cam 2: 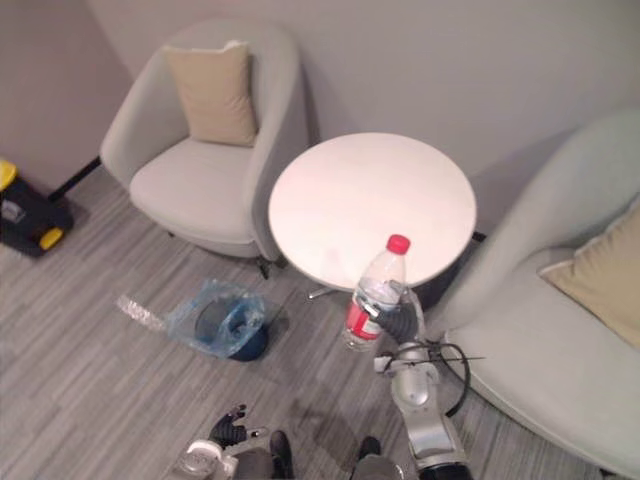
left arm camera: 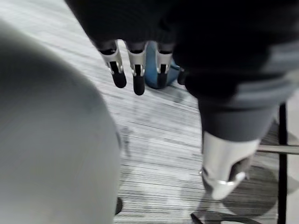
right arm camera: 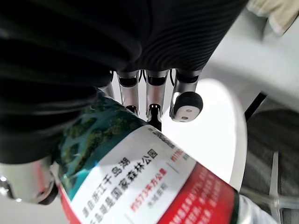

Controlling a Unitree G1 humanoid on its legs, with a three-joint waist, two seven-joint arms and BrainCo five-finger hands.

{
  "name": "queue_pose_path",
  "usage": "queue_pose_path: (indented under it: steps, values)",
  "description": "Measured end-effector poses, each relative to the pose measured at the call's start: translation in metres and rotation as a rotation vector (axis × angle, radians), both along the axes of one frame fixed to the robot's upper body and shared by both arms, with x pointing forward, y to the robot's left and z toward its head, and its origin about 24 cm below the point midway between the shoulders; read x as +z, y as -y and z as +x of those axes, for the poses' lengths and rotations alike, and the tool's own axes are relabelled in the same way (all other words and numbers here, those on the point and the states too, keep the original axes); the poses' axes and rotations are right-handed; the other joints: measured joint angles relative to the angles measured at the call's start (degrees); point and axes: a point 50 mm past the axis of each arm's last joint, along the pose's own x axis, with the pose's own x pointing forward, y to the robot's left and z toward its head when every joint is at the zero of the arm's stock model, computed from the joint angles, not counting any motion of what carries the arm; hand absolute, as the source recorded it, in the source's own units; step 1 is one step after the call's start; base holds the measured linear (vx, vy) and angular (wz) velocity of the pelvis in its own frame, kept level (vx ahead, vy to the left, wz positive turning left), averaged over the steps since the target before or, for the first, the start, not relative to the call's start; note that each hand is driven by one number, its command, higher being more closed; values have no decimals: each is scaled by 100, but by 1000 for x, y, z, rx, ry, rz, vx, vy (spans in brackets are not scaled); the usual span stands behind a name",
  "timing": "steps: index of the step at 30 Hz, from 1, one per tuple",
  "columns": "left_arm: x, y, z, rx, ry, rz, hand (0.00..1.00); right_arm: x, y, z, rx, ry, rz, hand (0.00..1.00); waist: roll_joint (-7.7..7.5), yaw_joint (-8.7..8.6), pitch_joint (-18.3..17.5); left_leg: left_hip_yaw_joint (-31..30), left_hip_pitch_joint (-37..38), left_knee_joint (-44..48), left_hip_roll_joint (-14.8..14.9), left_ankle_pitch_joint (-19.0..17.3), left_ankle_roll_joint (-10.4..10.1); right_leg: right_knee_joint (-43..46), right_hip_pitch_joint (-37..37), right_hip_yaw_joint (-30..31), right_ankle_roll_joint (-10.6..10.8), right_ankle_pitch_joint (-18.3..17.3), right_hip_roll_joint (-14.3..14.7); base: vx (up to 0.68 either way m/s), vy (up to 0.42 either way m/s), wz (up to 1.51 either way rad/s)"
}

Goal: Gather rubbish on tea table into small bin, then transfer packed bag to large trash can.

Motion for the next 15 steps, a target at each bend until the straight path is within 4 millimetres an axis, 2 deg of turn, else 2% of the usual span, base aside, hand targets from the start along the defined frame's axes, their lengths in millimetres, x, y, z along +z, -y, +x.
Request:
queue_pose_path:
  steps: [2,5,10,12,14,15]
  values:
    - [-1,-2,-2,1,-11,7,0,-1,-8,0,5,-3,38,100,-74,-1,-66,-68,114,-102,-144,20,39,-180,191,-41,96,69,-67,1,125,22]
    - [-1,-3,-4,4,-16,11,0,-2,-10,0,9,-6,47,100,-89,3,-94,-100,234,-344,-328,95,153,-263,267,-40,168,92,-193,-3,127,12]
    - [-1,-5,-4,21,-12,20,0,-13,-14,-1,32,-63,49,100,-125,78,-108,-151,158,-302,-418,-2,227,-246,230,-25,289,10,-263,48,54,4]
    - [-1,-6,-3,25,-10,20,0,-18,-15,-1,39,-87,39,100,-142,112,-114,-186,-47,80,-479,-296,262,306,22,-33,442,-376,-437,89,64,12]
    - [-1,-6,-3,24,-7,22,0,-20,-15,-2,44,-97,32,100,-191,113,-103,-327,-154,479,-542,-621,314,1035,-119,-66,499,-642,-657,164,55,37]
    - [-1,-5,-4,29,-10,21,0,-21,-14,-2,49,-102,23,100,-193,108,-91,-451,-154,589,-596,-711,330,1575,-289,138,510,-654,-727,211,82,50]
